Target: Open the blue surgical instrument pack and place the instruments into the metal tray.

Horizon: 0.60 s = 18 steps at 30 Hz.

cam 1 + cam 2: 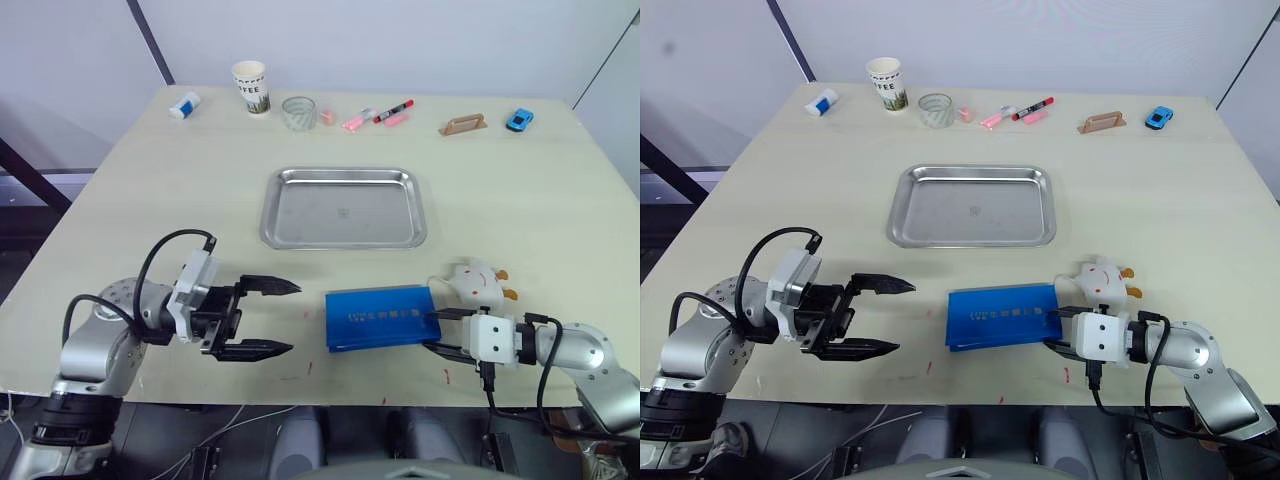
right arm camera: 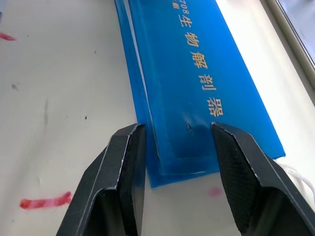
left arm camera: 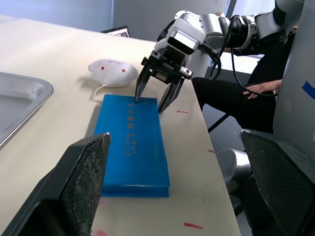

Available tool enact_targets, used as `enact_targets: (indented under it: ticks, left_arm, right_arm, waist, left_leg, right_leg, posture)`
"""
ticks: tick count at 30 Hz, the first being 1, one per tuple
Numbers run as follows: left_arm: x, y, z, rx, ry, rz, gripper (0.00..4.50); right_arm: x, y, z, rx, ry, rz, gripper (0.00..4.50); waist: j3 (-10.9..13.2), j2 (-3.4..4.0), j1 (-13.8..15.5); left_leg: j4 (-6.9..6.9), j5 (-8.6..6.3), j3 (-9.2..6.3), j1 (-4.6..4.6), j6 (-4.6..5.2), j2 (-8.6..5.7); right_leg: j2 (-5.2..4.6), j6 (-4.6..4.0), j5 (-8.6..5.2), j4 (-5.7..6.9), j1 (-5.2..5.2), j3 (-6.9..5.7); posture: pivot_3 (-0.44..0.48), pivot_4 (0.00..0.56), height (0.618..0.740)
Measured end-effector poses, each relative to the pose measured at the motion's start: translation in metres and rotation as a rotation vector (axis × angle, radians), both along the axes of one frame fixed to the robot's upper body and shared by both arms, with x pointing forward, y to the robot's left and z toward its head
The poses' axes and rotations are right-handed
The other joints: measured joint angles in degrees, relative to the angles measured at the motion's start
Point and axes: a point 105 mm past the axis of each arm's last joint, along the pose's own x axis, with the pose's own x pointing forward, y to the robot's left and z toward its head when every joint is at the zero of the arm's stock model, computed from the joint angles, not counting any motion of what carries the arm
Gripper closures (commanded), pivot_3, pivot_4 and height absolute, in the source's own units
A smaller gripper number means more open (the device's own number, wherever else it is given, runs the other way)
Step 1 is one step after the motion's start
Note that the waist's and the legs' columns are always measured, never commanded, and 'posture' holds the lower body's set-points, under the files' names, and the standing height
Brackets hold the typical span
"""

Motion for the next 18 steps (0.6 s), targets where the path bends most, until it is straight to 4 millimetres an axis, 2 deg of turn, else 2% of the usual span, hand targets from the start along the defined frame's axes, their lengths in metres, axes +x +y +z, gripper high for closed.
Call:
enact_targets:
  ticks: [11, 14, 16, 17, 18]
  left_arm:
    - [-0.0011, -0.0028, -0.0041, 0.011, 0.013, -0.014, 0.0]
    - [-0.0014, -0.0033, -0.0047, 0.012, 0.016, -0.017, 0.0]
    - [-0.0014, -0.0034, -0.0047, 0.012, 0.016, -0.017, 0.0]
    - [-0.0014, -0.0034, -0.0047, 0.012, 0.016, -0.017, 0.0]
    - [-0.0014, -0.0034, -0.0048, 0.012, 0.016, -0.017, 0.0]
  right_arm:
    - [0.0023, -0.0004, -0.0027, 0.021, 0.006, -0.021, 2.15]
    - [0.0031, -0.0017, -0.0051, 0.026, 0.011, -0.027, 3.09]
    - [0.0029, -0.0013, -0.0071, 0.033, 0.016, -0.025, 4.0]
    - [0.0029, -0.0012, -0.0072, 0.034, 0.016, -0.025, 4.0]
    - [0.0028, -0.0009, -0.008, 0.037, 0.017, -0.024, 4.49]
  waist:
    - [0.0, 0.0, 0.01]
    - [0.0, 0.0, 0.02]
    - [0.0, 0.0, -0.04]
    - [0.0, 0.0, -0.04]
    - [-0.01, 0.0, -0.04]
  left_leg:
    - [0.0, 0.0, 0.0, 0.0, 0.0, 0.0]
    - [0.01, 0.0, 0.0, 0.0, 0.0, 0.0]
    - [0.01, 0.0, 0.0, 0.01, 0.0, 0.0]
    - [0.01, 0.0, 0.0, 0.01, 0.0, 0.0]
    - [0.01, 0.0, 0.0, 0.01, 0.0, 0.0]
  right_leg:
    - [0.0, 0.0, 0.0, 0.0, 0.0, 0.0]
    - [0.0, 0.0, 0.0, 0.0, 0.0, 0.0]
    - [0.0, 0.0, 0.0, 0.01, 0.0, 0.0]
    - [0.0, 0.0, 0.0, 0.01, 0.0, 0.0]
    - [0.0, 0.0, 0.0, 0.01, 0.0, 0.0]
  posture:
    - [0.0, 0.15, 0.74]
    - [0.0, 0.15, 0.74]
    - [0.0, 0.15, 0.74]
    - [0.0, 0.15, 0.74]
    - [0.0, 0.15, 0.74]
